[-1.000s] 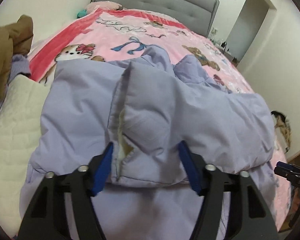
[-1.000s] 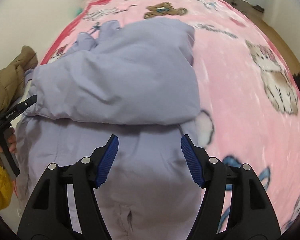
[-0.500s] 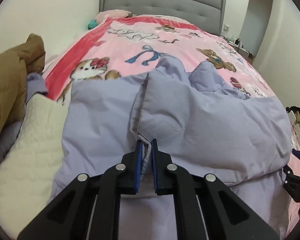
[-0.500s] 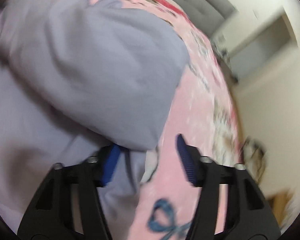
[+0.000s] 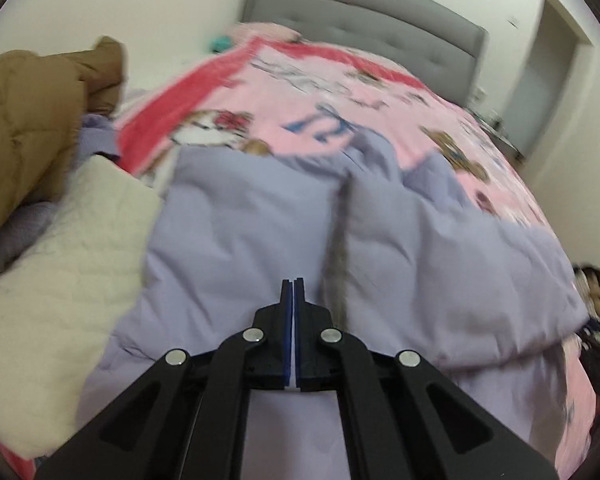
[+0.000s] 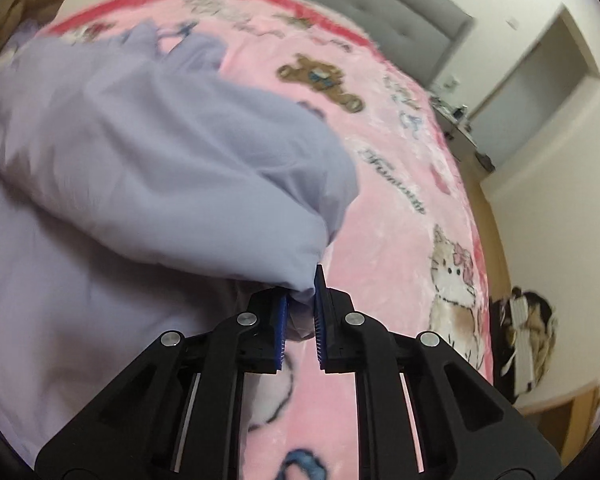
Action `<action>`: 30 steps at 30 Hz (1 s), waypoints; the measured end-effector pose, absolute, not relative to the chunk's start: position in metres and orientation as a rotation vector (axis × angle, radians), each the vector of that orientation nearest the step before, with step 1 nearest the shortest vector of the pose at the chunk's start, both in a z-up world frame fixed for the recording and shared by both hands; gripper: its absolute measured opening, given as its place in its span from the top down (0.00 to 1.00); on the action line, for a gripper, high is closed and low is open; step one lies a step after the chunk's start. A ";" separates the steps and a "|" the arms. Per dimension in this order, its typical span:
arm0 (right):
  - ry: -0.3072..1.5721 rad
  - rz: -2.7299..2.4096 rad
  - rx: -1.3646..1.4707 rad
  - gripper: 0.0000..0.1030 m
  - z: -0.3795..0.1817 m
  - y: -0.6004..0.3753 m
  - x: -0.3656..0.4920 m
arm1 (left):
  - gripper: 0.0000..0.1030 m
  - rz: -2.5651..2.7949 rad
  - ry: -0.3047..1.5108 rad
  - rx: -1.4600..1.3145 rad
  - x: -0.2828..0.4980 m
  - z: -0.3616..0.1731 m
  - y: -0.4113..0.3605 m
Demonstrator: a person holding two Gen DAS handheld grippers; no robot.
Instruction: Fold large clothes
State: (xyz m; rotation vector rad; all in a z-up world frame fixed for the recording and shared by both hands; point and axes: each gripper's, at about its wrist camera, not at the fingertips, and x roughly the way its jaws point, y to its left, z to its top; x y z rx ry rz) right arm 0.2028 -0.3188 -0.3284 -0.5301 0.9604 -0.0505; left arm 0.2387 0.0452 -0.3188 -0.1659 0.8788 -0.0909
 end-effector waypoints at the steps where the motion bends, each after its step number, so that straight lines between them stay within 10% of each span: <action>1: 0.957 -0.048 -0.567 0.87 -0.331 -0.317 0.199 | 0.99 -0.120 0.888 -0.175 0.239 -0.320 0.045; 7: 0.930 -0.042 -0.598 0.55 -0.333 -0.312 0.183 | 0.75 -0.224 0.895 -0.195 0.242 -0.318 0.041; 30: 0.957 -0.153 -0.398 0.54 -0.351 -0.323 0.165 | 0.35 -0.326 0.952 -0.274 0.221 -0.319 0.049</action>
